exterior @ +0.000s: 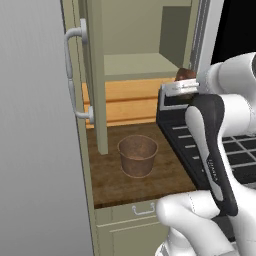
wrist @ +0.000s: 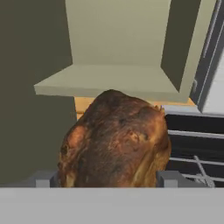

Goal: Open the cabinet, pick up the bread from the cabinet and place it in the basket. Then move the basket to the dining counter.

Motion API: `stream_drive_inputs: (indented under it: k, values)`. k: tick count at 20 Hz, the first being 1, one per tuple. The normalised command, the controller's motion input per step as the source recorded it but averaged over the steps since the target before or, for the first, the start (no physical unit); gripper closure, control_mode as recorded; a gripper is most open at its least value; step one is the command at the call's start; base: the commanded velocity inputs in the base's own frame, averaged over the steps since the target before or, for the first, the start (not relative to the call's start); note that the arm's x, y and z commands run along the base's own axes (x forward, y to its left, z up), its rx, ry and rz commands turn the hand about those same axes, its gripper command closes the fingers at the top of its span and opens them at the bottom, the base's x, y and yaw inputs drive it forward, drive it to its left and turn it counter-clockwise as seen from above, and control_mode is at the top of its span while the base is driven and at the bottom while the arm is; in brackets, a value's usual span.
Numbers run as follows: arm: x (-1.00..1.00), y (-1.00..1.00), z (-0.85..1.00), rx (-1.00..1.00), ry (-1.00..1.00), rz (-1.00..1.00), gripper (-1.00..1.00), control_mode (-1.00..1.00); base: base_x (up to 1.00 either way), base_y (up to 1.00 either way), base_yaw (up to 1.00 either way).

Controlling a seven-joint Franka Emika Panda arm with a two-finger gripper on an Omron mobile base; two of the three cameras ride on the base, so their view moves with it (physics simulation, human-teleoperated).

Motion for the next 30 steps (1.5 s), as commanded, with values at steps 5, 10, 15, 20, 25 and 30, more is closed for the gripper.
stream_drive_inputs:
  k: [5,10,15,20,25,30]
  values:
    - [-0.65,0.00,-0.28,-0.03,0.26,-0.02,1.00,-1.00,0.00,0.00,0.00]
    - [0.00,-0.12,-0.58,0.00,0.02,0.00,1.00,-1.00,0.00,0.00,0.00]
    - [0.00,-0.02,-0.72,0.00,0.00,0.00,1.00,-1.00,0.00,0.00,0.00]
    - [0.11,0.11,-0.75,-0.03,0.03,0.00,1.00,-1.00,0.00,0.00,0.00]
    - [0.27,0.24,-0.59,-0.08,0.15,0.00,1.00,-1.00,0.00,0.00,0.00]
    - [0.68,0.16,-0.53,-0.03,0.16,0.00,1.00,-1.00,0.00,0.00,0.00]
